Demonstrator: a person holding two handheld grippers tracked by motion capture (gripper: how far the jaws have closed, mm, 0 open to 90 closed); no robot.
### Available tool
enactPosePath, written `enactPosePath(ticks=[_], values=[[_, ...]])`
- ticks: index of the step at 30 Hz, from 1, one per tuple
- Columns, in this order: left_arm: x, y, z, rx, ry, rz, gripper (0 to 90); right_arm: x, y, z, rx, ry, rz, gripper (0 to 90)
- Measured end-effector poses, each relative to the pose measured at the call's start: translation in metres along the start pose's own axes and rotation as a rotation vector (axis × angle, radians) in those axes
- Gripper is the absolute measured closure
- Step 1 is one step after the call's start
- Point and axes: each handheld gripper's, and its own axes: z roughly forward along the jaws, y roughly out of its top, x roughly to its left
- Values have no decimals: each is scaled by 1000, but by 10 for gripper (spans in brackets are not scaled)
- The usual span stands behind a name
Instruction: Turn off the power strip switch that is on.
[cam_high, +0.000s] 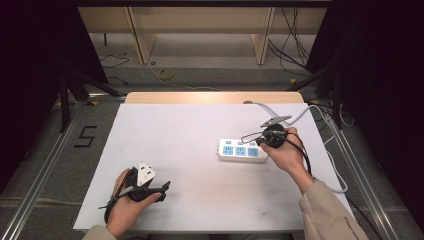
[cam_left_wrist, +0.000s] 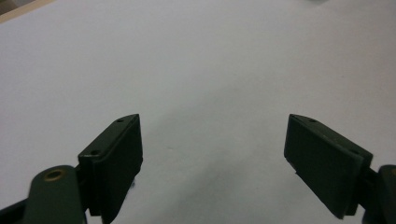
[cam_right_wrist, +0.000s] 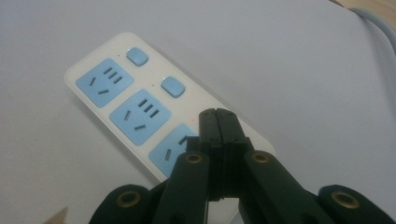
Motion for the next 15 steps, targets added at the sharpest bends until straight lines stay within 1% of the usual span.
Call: enactPosePath(ticks=[15], values=[[0,0,0,0,-2,1,192,-2,7,9,21,-5,1,900]])
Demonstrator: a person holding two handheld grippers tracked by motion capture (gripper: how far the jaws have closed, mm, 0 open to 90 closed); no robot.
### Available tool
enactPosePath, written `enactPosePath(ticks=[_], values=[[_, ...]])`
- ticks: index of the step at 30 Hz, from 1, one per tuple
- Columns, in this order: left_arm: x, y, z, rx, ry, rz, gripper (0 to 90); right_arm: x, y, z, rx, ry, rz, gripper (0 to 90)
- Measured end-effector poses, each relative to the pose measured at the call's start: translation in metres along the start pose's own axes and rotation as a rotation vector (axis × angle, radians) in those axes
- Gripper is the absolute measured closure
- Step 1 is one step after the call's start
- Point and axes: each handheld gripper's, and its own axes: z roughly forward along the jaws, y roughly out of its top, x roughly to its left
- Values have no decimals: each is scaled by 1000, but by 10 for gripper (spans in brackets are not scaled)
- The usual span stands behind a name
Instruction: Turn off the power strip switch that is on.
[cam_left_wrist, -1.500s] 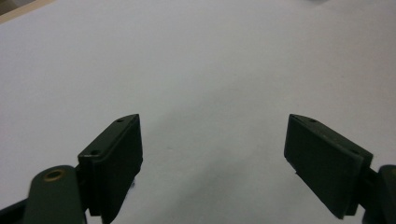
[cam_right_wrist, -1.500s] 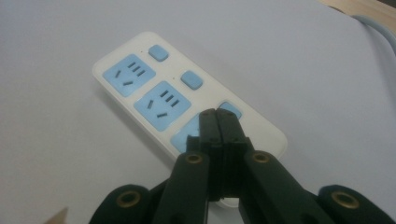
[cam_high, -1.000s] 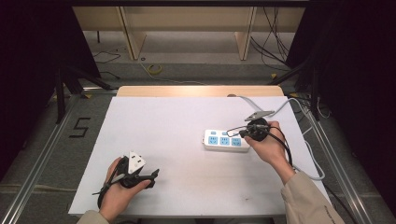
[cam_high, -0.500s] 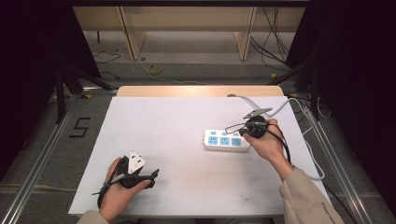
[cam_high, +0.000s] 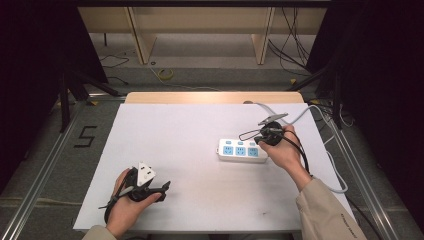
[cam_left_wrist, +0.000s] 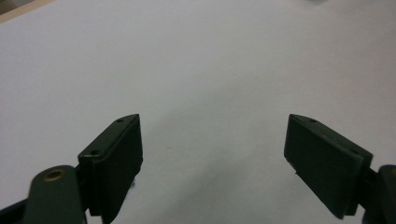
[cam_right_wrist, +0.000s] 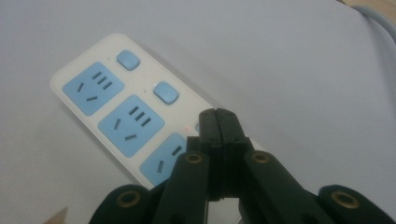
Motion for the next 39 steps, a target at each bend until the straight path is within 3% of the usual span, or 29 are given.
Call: enactPosePath(ticks=[39], values=[[0,0,0,0,-1,1,192,-6,14,18,58,-7,4,900]])
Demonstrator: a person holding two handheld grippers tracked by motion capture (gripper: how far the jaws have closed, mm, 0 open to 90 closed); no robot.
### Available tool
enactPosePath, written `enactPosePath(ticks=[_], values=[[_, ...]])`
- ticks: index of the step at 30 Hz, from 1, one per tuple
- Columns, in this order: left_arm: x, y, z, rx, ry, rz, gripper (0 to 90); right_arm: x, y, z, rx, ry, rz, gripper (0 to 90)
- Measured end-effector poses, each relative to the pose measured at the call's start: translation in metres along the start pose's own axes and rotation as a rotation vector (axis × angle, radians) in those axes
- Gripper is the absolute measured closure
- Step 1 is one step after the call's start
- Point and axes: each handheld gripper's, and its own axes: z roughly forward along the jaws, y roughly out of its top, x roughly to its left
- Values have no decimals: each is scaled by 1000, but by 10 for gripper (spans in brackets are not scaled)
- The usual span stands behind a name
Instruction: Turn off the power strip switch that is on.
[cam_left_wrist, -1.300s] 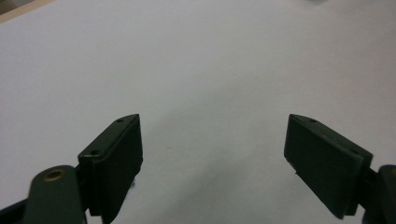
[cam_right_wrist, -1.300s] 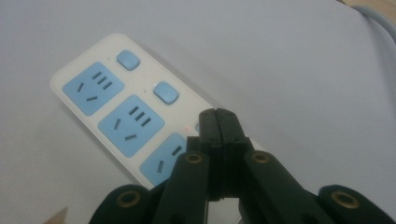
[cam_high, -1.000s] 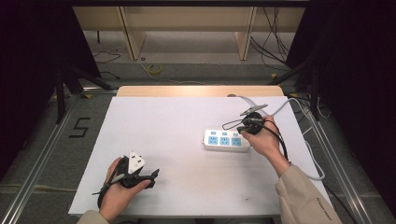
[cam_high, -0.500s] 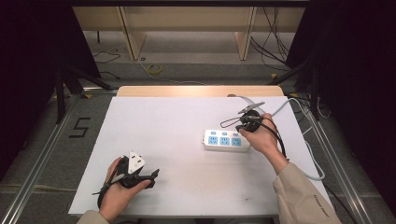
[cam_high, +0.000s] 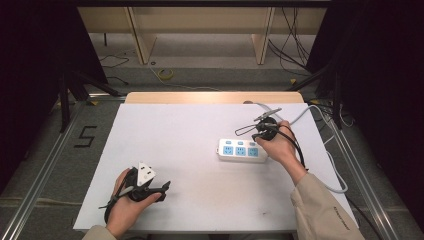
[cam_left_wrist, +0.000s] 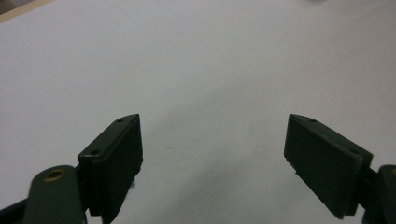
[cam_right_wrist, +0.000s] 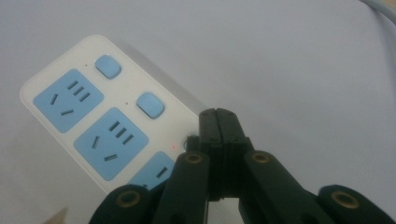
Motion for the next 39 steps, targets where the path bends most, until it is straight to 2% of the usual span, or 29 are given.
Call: enactPosePath(ticks=[11,39], values=[[0,0,0,0,-1,1,192,1,5,2,8,2,-6,900],[0,0,0,-1,-1,0,192,4,9,12,73,21,-15,900]])
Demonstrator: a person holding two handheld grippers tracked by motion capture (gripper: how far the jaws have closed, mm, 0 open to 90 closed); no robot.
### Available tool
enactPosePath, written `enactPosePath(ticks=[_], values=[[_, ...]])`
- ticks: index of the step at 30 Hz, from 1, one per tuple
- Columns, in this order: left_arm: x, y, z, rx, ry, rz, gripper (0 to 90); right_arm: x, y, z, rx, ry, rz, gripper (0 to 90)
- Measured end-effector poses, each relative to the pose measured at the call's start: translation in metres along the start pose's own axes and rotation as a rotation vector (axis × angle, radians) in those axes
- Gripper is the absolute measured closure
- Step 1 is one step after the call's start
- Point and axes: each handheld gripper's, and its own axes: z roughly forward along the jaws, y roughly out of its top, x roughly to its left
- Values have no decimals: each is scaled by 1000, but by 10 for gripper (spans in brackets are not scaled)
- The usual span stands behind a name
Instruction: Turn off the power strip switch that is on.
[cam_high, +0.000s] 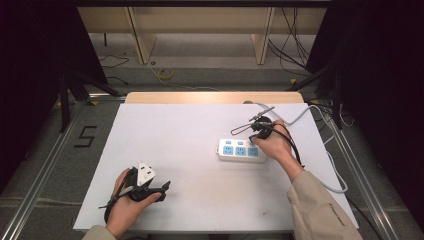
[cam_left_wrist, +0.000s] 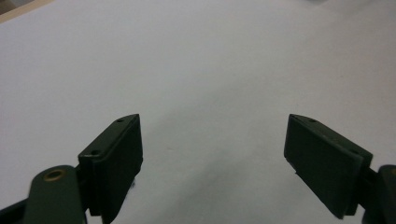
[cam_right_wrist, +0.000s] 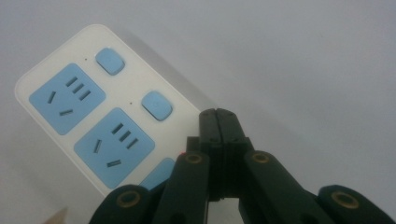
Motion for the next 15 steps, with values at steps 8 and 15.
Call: enactPosePath(ticks=[8,15], values=[[0,0,0,1,-1,1,193,1,1,2,22,4,-3,900],[0,0,0,1,-1,0,193,1,1,2,32,5,-10,900]])
